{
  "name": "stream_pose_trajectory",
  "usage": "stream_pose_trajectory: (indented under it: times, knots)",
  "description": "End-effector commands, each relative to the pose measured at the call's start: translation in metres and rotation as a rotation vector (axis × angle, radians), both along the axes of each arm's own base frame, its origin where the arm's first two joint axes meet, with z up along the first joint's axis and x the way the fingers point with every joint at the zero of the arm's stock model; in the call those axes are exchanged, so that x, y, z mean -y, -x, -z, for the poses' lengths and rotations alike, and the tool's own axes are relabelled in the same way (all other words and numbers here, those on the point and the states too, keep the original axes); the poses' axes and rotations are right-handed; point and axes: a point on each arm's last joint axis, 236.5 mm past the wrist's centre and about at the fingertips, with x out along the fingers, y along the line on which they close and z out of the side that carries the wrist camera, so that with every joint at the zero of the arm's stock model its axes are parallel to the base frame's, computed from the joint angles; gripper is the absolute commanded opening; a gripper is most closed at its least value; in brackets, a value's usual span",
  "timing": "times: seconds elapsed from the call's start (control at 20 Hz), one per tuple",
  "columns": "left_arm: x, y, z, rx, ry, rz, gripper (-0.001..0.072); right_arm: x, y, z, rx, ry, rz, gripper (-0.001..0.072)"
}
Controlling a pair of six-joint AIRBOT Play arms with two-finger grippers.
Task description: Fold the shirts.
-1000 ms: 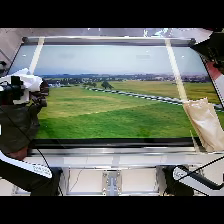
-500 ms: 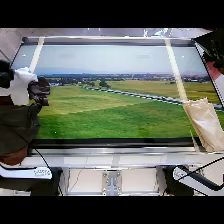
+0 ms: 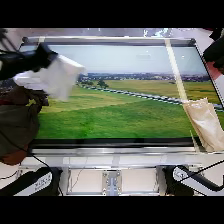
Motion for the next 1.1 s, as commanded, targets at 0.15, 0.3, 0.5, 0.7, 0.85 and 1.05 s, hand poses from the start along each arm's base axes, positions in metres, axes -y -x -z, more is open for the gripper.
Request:
stream_pose_trajectory:
  times: [0.15,0.3,0.5,0.7,0.85,1.05]
  knots:
    - [0.175,0.042,0.096,-0.058,-0.148,0.356,0.0106,0.023,0.007,0.040,-0.109,0.199,0.053,0.0020]
    - [0.130,-0.020,0.078,0.048,-0.113,0.164,0.0666,0.070,-0.003,0.091,-0.268,0.313,0.192,0.0079]
    - [-0.046,-0.067,0.123,-0.146,-0.241,-0.172,0.0664,0.100,-0.014,0.173,-0.512,0.344,0.222,0.0210]
    - [-0.126,-0.073,0.191,-0.461,0.002,-0.402,0.0664,0.065,-0.016,0.298,-0.800,0.218,0.071,0.0212]
    - [-0.128,-0.079,0.231,-0.528,0.020,-0.396,0.0664,0.012,-0.002,0.372,-0.945,0.202,-0.066,0.0346]
    - [-0.120,-0.067,0.276,-0.645,0.002,-0.348,0.0664,-0.050,0.018,0.411,-0.986,0.328,-0.263,0.0463]
